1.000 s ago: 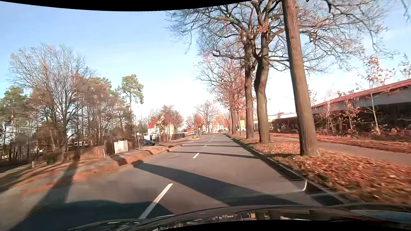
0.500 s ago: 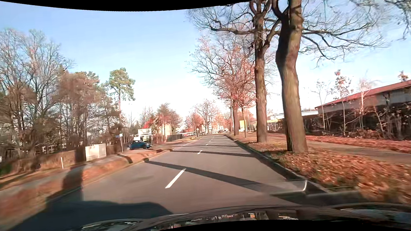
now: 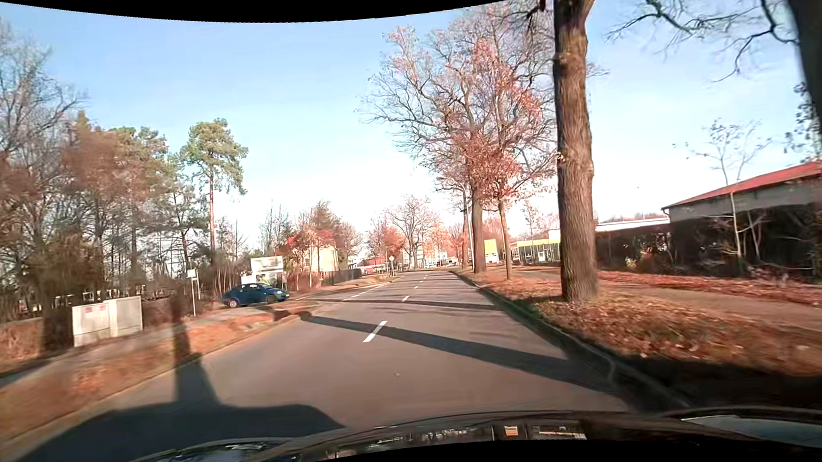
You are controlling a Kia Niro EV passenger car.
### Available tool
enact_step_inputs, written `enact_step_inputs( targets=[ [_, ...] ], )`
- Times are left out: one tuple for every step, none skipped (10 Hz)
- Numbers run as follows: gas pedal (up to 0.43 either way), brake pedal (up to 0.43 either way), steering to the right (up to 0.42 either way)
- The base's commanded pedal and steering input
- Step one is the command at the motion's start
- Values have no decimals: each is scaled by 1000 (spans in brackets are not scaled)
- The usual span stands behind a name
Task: Follow the waypoints while adhering to traffic rules and regulations
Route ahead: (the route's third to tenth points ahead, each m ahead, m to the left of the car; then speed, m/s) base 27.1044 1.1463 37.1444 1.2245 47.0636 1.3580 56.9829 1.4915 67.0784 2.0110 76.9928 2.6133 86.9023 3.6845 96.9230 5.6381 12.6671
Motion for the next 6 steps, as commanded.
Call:
enact_step_inputs(
  targets=[
    [98, 0, 0],
    [98, 0, 0],
    [98, 0, 0],
    [98, 0, 0],
    [98, 0, 0],
    [98, 0, 0]
  ],
)
